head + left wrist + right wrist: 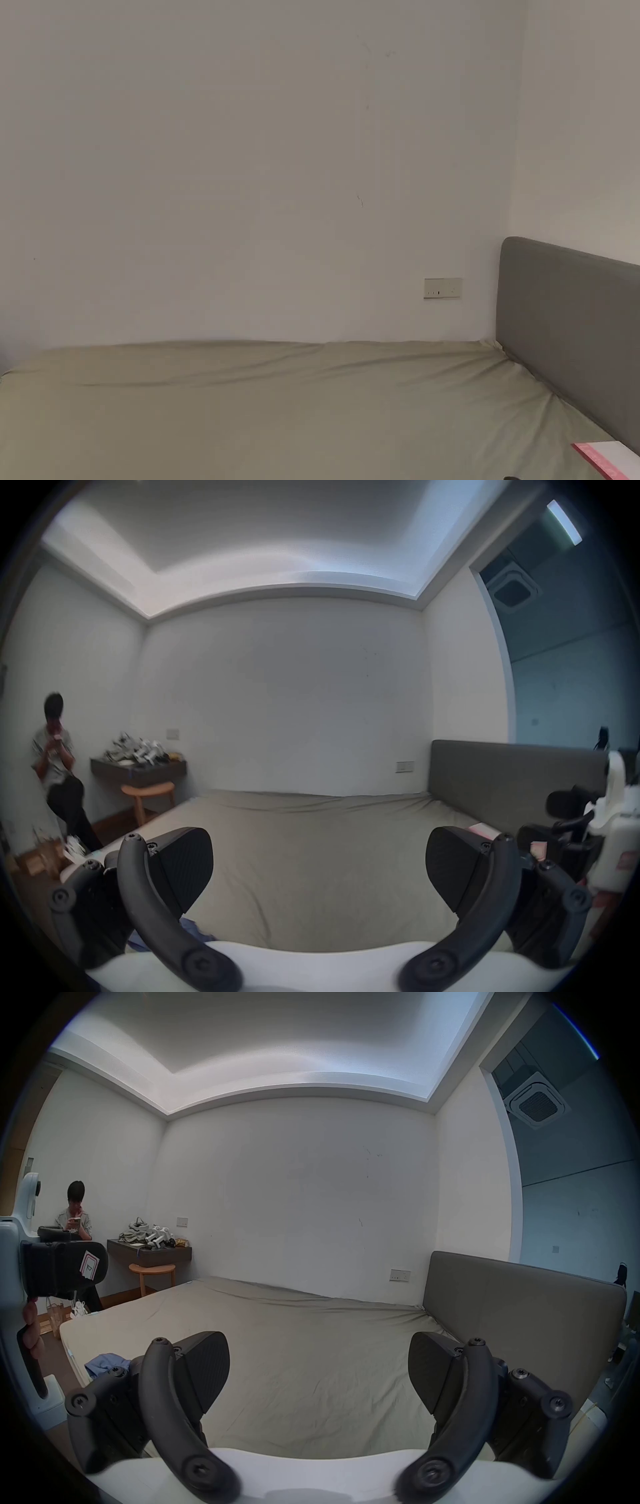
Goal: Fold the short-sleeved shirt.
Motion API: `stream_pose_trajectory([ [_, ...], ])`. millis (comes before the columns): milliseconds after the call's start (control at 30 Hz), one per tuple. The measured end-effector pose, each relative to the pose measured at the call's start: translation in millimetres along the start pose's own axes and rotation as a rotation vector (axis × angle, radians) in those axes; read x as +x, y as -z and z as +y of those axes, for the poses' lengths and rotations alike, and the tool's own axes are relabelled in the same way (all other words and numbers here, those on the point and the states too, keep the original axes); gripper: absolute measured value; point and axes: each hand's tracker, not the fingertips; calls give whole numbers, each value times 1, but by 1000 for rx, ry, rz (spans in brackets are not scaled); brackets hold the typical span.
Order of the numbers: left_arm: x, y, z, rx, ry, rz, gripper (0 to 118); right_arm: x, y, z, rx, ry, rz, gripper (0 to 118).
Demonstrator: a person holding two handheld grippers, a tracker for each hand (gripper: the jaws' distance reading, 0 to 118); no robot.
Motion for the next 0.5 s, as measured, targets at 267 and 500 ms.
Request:
stream_pose_trajectory([
  [267,0,3,-5,13,28,142,118,5,-2,0,1,4,-14,108],
  [500,-1,5,-2,-30,-22,150,118,7,-1,1,1,9,-16,108],
])
